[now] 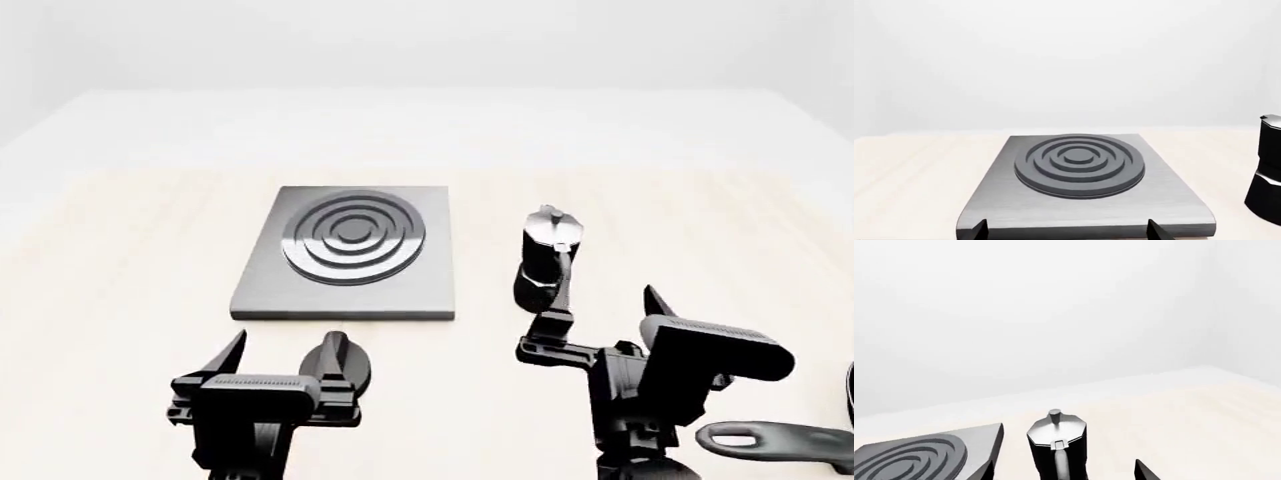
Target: Put the frying pan on the stove.
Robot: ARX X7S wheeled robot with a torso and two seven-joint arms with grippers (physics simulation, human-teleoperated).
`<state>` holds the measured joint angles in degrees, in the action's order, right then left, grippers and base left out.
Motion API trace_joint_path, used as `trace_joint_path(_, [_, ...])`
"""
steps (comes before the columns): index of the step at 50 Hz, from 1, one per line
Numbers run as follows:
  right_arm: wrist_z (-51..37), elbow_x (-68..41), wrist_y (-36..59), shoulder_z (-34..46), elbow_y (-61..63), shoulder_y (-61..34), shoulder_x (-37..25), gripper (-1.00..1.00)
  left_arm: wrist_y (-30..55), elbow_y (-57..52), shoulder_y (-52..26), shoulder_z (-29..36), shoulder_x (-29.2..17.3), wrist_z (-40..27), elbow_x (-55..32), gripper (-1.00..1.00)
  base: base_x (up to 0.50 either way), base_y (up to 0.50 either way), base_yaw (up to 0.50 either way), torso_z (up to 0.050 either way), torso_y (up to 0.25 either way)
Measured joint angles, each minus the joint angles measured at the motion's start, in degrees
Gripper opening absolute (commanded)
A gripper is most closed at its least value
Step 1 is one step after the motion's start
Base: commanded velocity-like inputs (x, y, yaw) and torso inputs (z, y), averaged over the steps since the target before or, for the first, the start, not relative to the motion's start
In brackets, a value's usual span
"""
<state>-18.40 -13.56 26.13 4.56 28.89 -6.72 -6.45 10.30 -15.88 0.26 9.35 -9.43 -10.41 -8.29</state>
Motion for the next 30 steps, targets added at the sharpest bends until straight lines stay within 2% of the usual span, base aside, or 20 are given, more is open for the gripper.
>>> trace_joint_path(30, [-11.6, 1.35, -3.35, -6.18, 1.11, 3.06, 1.29, 1.0, -0.63, 0.63, -0.25, 0.65, -0.83, -1.37, -0.9, 1.0, 0.0, 0.0, 0.0, 0.0, 0.0])
